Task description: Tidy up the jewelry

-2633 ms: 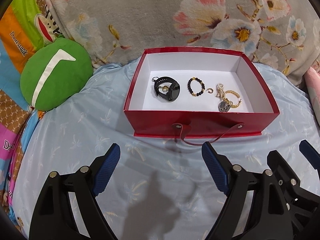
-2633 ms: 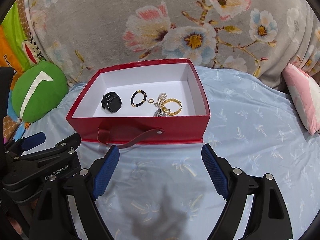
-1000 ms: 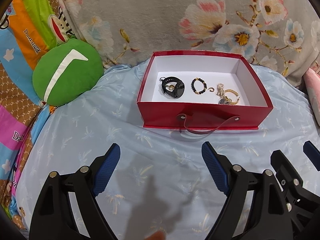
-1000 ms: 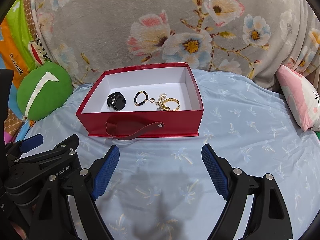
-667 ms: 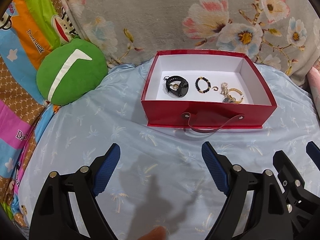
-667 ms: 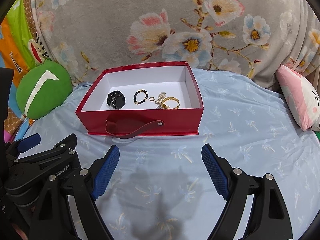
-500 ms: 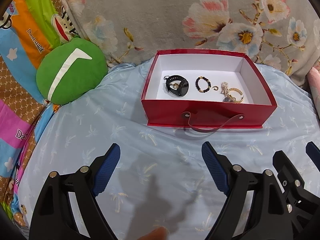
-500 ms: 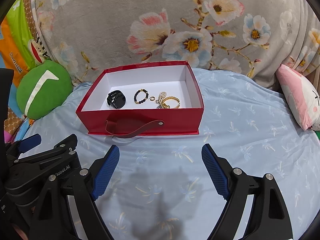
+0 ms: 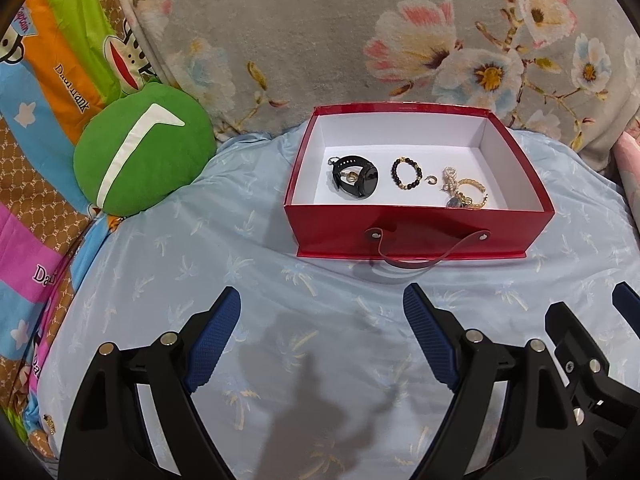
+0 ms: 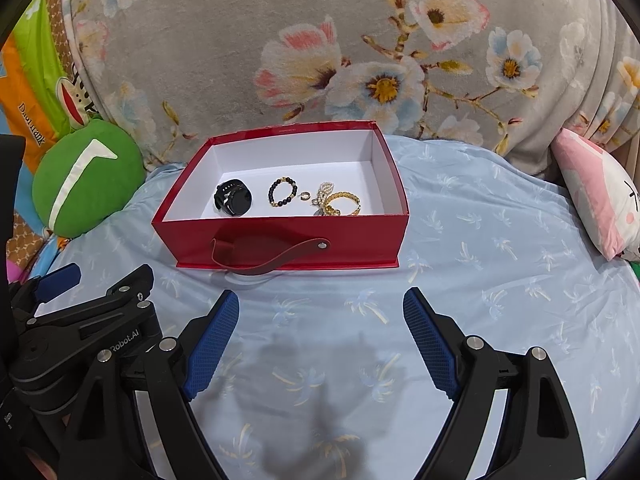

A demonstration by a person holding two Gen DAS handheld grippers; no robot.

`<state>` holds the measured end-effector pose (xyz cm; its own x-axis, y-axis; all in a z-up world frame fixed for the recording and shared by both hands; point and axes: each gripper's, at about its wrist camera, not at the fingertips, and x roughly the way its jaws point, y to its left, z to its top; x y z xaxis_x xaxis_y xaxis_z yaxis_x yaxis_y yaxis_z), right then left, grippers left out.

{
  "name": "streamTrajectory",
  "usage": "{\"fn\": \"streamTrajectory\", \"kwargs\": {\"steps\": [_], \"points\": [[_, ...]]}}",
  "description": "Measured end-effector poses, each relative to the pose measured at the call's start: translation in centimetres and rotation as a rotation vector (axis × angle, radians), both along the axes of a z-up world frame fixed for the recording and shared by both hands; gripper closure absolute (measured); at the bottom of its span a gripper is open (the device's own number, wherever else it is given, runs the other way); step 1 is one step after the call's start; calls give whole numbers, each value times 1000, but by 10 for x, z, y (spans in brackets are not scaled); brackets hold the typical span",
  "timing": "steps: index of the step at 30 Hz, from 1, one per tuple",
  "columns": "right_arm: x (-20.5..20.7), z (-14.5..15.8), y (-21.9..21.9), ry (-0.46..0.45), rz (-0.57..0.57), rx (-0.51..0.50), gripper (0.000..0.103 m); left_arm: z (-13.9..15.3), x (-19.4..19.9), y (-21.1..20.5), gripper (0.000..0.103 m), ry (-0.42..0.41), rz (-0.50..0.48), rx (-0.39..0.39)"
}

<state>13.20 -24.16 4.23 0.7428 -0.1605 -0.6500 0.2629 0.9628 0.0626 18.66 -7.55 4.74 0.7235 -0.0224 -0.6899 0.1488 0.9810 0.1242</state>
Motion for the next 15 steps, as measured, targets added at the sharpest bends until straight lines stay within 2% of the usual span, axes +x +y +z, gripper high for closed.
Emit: {"fn": "streamTrajectory", "kwargs": {"steps": [15], "points": [[-7, -5, 0, 0, -2, 6, 20, -4, 0, 5, 22, 9, 8, -11]]}}
